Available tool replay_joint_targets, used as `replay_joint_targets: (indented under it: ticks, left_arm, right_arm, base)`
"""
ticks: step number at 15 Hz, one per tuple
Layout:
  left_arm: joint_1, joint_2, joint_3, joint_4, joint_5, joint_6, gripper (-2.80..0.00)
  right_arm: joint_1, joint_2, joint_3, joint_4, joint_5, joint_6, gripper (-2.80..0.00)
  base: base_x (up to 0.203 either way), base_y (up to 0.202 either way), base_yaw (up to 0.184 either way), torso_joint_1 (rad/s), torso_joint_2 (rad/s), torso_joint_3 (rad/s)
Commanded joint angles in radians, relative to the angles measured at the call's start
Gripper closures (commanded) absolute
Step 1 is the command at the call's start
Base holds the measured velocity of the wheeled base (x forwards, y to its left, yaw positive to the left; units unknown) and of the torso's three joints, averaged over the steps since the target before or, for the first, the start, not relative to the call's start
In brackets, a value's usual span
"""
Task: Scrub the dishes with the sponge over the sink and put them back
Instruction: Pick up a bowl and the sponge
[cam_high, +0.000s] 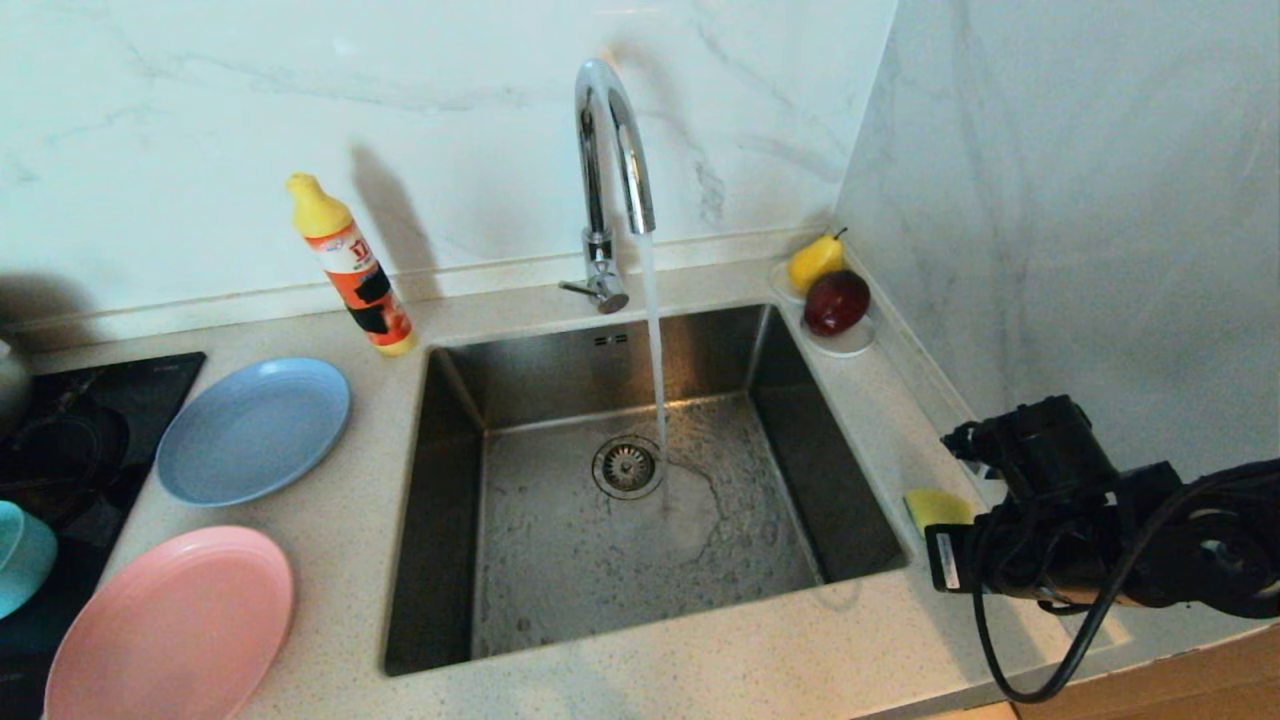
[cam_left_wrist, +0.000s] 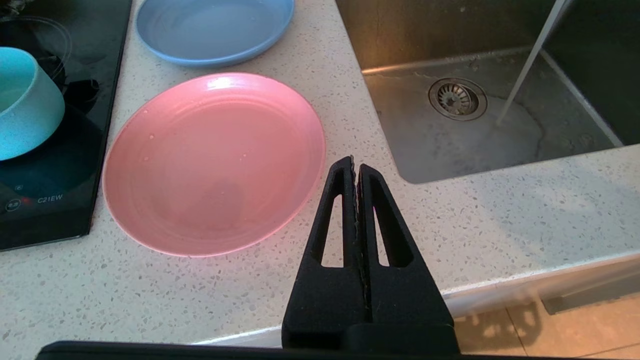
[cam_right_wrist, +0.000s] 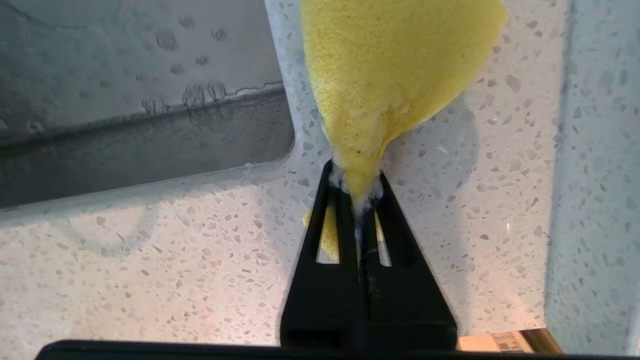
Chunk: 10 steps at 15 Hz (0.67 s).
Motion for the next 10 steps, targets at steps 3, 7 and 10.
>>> replay_joint_targets:
  ticks: [3,7,10]
  left_arm:
    - [0.0,0.0,0.012,0.0,0.0,0.001,0.0]
    - [0.0,0.0,0.012,0.0,0.0,0.001,0.0]
    - [0.0,0.0,0.012,0.0,0.0,0.001,0.0]
  right_arm:
    - [0.0,0.003,-0.005,-0.001,-0.001,0.002,0.0]
    - [0.009,-0.079,-0.008,0.003,-0.013,-0.004,0.0]
    - [0.074,-0.197,-0.013,0.015,-0.008,-0.014,0.0]
  base:
    - [0.0,0.0,0.0,0.0,0.0,0.0]
    - [0.0,0.0,0.0,0.0,0.0,0.0]
    - [0.0,0.0,0.0,0.0,0.0,0.0]
